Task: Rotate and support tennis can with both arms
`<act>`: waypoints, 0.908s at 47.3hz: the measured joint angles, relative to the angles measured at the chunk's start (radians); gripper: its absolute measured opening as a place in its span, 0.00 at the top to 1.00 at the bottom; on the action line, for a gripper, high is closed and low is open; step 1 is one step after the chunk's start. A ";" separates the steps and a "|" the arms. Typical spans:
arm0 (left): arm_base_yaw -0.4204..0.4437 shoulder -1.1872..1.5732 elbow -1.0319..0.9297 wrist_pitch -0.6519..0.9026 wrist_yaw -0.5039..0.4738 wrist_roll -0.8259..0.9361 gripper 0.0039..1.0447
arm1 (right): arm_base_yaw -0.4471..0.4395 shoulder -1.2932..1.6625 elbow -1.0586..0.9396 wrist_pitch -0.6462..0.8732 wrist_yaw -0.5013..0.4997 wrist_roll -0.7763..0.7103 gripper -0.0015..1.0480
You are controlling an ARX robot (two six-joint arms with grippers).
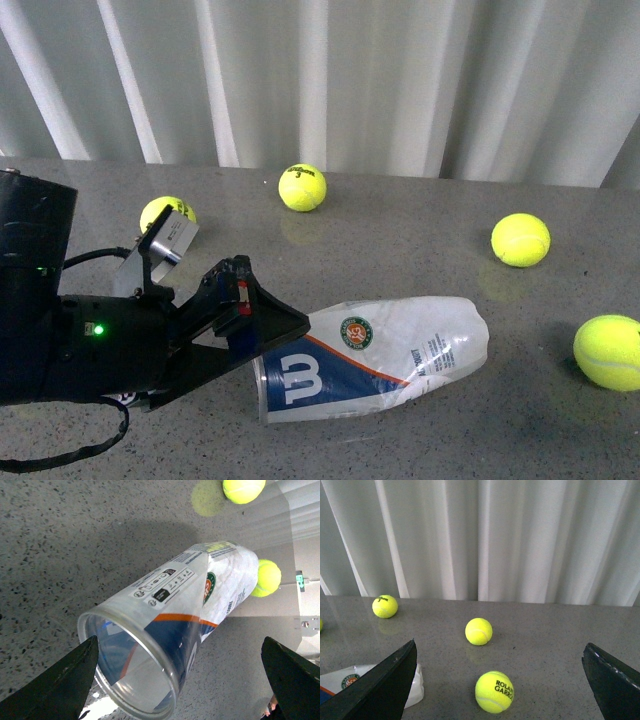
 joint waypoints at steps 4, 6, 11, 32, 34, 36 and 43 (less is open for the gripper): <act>-0.008 0.014 0.011 0.024 0.004 -0.032 0.06 | 0.000 0.000 0.000 0.000 0.000 0.000 0.07; -0.014 0.021 0.018 0.026 0.005 -0.050 0.06 | 0.000 0.000 0.000 0.000 0.000 0.000 0.07; -0.024 0.039 0.026 0.042 0.015 -0.090 0.06 | 0.000 0.000 0.000 0.000 0.000 0.000 0.07; -0.052 0.106 0.034 0.076 0.024 -0.233 0.60 | 0.000 0.000 0.000 0.000 0.000 0.000 0.07; -0.052 0.108 0.034 0.092 0.024 -0.256 0.67 | 0.000 0.000 0.000 0.000 0.000 0.000 0.07; -0.052 0.109 0.034 0.115 0.018 -0.285 0.76 | 0.000 0.000 0.000 0.000 0.000 0.000 0.07; -0.053 0.092 0.026 0.146 0.026 -0.349 0.97 | 0.000 0.000 0.000 0.000 0.000 0.000 0.07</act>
